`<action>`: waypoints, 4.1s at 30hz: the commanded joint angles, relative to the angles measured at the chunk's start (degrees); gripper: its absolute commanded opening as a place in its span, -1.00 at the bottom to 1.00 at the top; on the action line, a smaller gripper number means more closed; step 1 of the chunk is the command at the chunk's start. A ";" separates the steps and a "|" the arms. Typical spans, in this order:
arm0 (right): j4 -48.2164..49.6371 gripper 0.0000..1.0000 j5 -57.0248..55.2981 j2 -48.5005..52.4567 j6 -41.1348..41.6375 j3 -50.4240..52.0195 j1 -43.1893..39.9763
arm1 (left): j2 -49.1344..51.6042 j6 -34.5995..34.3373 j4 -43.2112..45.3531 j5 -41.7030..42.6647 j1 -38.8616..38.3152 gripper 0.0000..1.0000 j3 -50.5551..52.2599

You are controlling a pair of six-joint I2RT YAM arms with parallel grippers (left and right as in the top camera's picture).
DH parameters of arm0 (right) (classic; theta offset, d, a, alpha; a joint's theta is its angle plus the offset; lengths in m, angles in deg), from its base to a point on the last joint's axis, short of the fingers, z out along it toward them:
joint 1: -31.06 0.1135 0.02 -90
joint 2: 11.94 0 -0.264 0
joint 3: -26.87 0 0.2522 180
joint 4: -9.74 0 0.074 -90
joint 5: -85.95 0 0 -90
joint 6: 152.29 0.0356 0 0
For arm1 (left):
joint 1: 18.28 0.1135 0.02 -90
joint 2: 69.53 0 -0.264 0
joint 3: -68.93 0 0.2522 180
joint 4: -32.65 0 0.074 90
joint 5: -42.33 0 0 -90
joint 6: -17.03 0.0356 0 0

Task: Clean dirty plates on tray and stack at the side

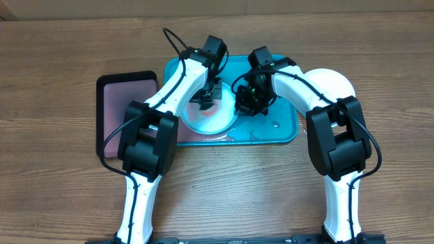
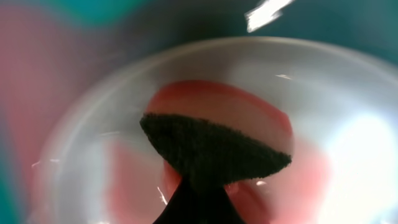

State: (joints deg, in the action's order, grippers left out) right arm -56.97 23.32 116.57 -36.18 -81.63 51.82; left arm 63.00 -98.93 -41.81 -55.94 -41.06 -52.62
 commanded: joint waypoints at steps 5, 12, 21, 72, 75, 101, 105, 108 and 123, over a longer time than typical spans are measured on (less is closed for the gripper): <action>-0.02 -0.93 0.72 0.33 -0.87 0.68 -0.37 | 1.22 -1.33 -5.29 -11.23 2.03 -0.92 0.42; -0.02 -0.93 0.55 0.33 -0.87 0.68 -0.37 | 1.22 32.20 -6.80 31.45 1.09 -0.92 0.42; -0.09 -0.93 0.55 0.33 -0.87 0.68 -0.70 | 1.22 32.92 -2.43 32.20 -1.55 -0.91 0.42; -1.18 -0.92 -0.98 0.33 -0.90 0.68 -0.68 | 1.22 -3.61 -6.69 -12.46 2.86 -0.92 0.37; -1.14 -0.93 -0.94 0.33 -0.87 0.68 -0.68 | 1.22 5.73 -8.79 -3.85 2.84 -0.92 0.37; -1.42 -0.93 -0.92 0.33 -0.87 0.68 -0.68 | 1.22 -0.07 -1.53 -15.54 2.95 -0.92 0.35; -1.20 -0.93 -2.21 0.33 -0.87 0.68 -0.68 | 1.20 0.00 -5.68 -15.85 2.93 -0.92 -2.05; -1.22 -0.93 -6.19 0.33 -0.90 0.68 -0.68 | 1.20 0.02 -10.60 -12.02 2.93 -0.91 -7.91; -7.45 -0.92 -22.58 -10.95 -4.02 -0.22 -0.52 | 1.20 2.67 -23.23 0.63 6.75 -0.91 -26.67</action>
State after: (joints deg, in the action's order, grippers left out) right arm -63.68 10.14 113.12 -39.41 -81.58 51.58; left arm 64.20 -96.81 -64.92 -58.19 -34.90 -80.18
